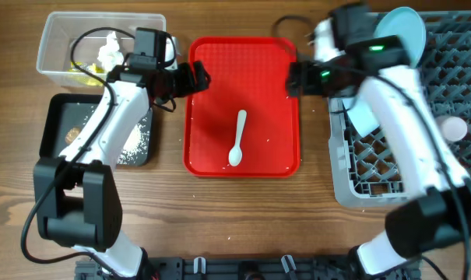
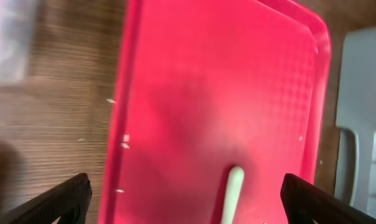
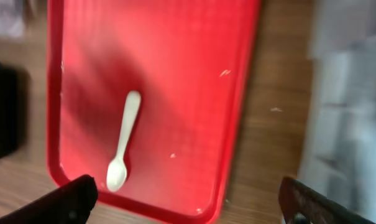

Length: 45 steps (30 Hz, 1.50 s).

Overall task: Sort waste into correct bins and load items into the dishwasher rack
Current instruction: 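Reach the right gripper to the white spoon and grasp it, then carry the white spoon to the dish rack's front edge with the right gripper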

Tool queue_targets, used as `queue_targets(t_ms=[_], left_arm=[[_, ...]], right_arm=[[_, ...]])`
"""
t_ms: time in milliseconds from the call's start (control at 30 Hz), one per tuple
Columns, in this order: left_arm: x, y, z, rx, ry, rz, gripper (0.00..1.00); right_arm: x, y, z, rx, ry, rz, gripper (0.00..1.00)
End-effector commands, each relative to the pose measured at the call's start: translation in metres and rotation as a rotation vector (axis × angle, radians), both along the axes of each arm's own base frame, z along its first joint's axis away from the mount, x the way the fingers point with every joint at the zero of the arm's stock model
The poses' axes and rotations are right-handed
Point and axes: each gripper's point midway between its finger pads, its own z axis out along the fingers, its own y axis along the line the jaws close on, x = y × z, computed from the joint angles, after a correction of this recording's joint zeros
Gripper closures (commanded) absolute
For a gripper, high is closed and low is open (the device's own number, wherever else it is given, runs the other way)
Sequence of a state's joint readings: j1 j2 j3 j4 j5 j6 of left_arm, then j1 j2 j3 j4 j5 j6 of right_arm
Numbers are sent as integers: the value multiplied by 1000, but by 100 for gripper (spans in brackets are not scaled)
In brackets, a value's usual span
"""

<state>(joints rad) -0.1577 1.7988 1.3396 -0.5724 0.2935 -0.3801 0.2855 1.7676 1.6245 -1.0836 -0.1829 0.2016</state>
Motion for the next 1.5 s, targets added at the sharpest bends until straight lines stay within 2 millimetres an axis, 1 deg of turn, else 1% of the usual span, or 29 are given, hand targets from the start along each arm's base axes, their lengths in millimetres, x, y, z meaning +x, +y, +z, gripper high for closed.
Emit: queue_targets(t_ms=[0, 33, 67, 100, 167, 200, 233, 333, 433, 500, 633, 667, 733, 767, 867, 933, 1033, 1067, 1100, 1133, 1167, 1200, 1233, 1267, 1300, 1333, 1400, 1433, 1467], left_arm=[[10, 40, 25, 8, -56, 120, 2], [11, 58, 39, 11, -92, 152, 0], [11, 65, 43, 13, -100, 168, 0], [11, 77, 47, 14, -103, 195, 0], [10, 88, 46, 16, -95, 219, 0], [9, 92, 45, 17, -89, 228, 0], [9, 93, 45, 17, -89, 230, 0], [8, 93, 44, 17, -83, 231, 0], [2, 93, 40, 19, -55, 231, 0], [-1, 93, 38, 21, -41, 231, 0], [-1, 93, 38, 21, -40, 231, 0], [-1, 93, 38, 21, -40, 231, 0], [-1, 93, 38, 21, -40, 231, 0], [-1, 93, 38, 21, -40, 231, 0], [-1, 93, 38, 20, -40, 231, 0], [-1, 93, 38, 20, -40, 231, 0], [-1, 93, 38, 20, -40, 231, 0], [-1, 93, 38, 20, -40, 231, 0], [-1, 93, 38, 20, -40, 231, 0], [-1, 93, 38, 20, -40, 231, 0], [-1, 93, 38, 20, -40, 231, 0], [-1, 93, 38, 20, -40, 231, 0], [-1, 93, 38, 20, -40, 231, 0], [-1, 93, 38, 20, -40, 231, 0], [-1, 93, 38, 20, -40, 231, 0], [-1, 93, 38, 20, -40, 231, 0], [-1, 93, 38, 20, -41, 231, 0], [-1, 93, 38, 20, -41, 231, 0], [-1, 93, 38, 20, -41, 231, 0]], right_arm=[[-13, 62, -65, -72, 83, 151, 8], [-15, 84, -93, -129, 84, 203, 9], [-17, 92, -108, -154, 91, 224, 11], [-21, 100, -126, -185, 107, 250, 12], [-27, 108, -145, -227, 121, 279, 17], [-28, 110, -152, -261, 116, 289, 22], [-28, 110, -156, -283, 108, 293, 23], [-30, 116, -166, -297, 105, 304, 34], [-34, 114, -183, -316, 141, 302, 49], [-37, 109, -191, -340, 163, 302, 54], [-36, 101, -191, -360, 172, 269, 74], [-36, 100, -191, -360, 177, 260, 77], [-36, 96, -191, -362, 190, 239, 89], [-36, 90, -191, -363, 203, 212, 95], [-34, 78, -190, -367, 229, 179, 96], [-29, 72, -177, -356, 219, 159, 96], [-12, 67, -132, -313, 147, 123, 96], [-9, 64, -114, -296, 118, 108, 96], [-5, 55, -87, -271, 77, 81, 96], [-3, 47, -67, -254, 45, 58, 96], [1, 35, -38, -224, -8, 21, 96], [4, 22, -15, -201, -55, -15, 96], [4, 12, 0, -189, -81, -39, 96], [1, -5, 21, -173, -113, -80, 96], [-2, -22, 36, -166, -129, -121, 96], [-10, -45, 50, -162, -127, -195, 96], [-30, -100, 64, -155, -78, -414, 96], [-42, -130, 67, -153, -40, -547, 95], [-52, -154, 67, -157, -8, -646, 96]])
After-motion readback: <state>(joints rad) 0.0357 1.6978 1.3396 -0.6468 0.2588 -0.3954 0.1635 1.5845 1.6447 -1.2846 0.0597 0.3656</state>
